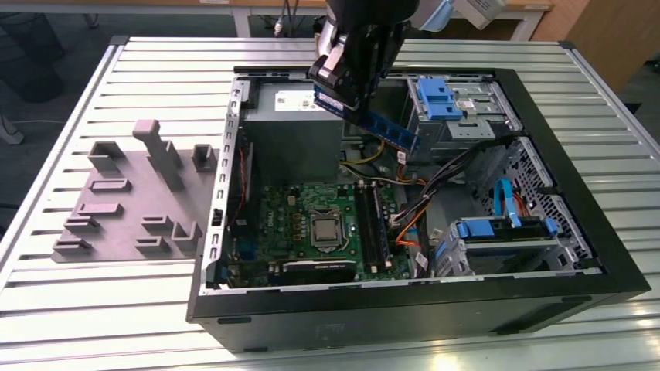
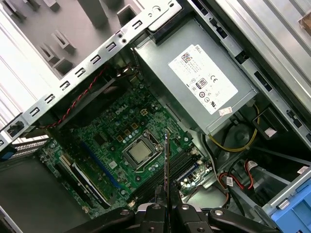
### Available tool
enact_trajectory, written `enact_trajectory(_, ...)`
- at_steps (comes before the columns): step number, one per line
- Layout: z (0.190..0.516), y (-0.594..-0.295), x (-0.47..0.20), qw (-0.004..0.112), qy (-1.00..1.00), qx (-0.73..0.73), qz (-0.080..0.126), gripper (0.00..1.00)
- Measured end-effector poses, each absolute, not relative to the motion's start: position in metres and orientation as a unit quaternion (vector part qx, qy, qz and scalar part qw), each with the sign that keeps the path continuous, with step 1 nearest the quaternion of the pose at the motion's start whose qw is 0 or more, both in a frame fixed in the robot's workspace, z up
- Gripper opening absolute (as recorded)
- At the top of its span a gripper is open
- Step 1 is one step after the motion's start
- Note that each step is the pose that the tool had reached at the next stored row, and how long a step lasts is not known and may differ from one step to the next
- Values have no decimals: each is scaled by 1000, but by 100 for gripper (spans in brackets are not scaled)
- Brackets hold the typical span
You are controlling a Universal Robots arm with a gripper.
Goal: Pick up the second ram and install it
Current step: 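Insert the second ram into the second slot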
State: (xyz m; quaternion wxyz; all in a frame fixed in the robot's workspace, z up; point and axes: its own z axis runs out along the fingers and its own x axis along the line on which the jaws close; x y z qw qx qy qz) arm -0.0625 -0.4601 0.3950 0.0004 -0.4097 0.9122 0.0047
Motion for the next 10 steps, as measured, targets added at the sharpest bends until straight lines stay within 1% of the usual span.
enact_trajectory(10, 395, -460, -62, 0, 912, -410, 5, 14)
